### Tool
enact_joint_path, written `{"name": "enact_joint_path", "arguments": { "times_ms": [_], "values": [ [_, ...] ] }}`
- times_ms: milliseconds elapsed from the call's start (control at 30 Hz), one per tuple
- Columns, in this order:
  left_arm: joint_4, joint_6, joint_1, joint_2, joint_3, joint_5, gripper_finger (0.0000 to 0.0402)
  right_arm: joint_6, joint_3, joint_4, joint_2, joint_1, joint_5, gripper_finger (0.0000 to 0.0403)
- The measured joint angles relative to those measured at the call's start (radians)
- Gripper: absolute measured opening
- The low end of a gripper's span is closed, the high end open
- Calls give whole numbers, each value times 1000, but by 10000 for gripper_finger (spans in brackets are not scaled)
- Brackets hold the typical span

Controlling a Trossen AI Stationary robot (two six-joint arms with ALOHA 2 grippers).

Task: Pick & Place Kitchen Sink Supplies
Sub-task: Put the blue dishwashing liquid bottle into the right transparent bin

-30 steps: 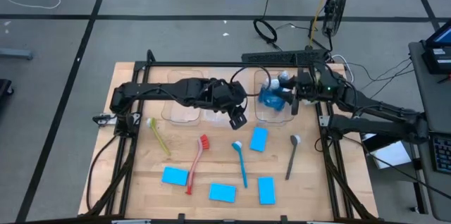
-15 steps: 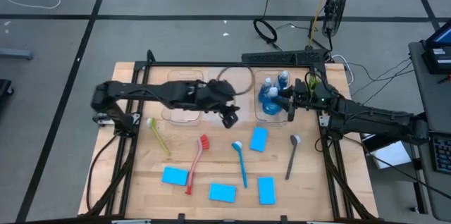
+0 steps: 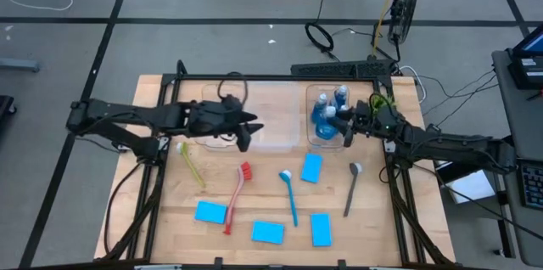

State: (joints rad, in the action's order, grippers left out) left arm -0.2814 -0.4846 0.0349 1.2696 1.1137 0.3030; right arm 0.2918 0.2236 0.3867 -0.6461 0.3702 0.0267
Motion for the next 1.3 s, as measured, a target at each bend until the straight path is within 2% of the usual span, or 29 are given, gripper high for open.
{"name": "enact_joint_path", "arguments": {
  "times_ms": [267, 433, 667, 967, 1300],
  "values": [
    [46, -19, 6, -135, -118, 22, 165, -13, -37, 11, -4, -34, -28, 148],
    [90, -27, 8, -174, -169, 22, 156, -26, -37, -13, -18, -59, -30, 153],
    [102, -50, 11, -178, -197, 13, 154, -58, -37, -30, -49, -94, -62, 150],
    [100, -52, 12, -178, -197, 13, 175, -73, -36, -46, -58, -116, -80, 160],
    [99, -45, 11, -178, -197, 13, 199, -69, -36, -62, -58, -131, -78, 196]
  ]
}}
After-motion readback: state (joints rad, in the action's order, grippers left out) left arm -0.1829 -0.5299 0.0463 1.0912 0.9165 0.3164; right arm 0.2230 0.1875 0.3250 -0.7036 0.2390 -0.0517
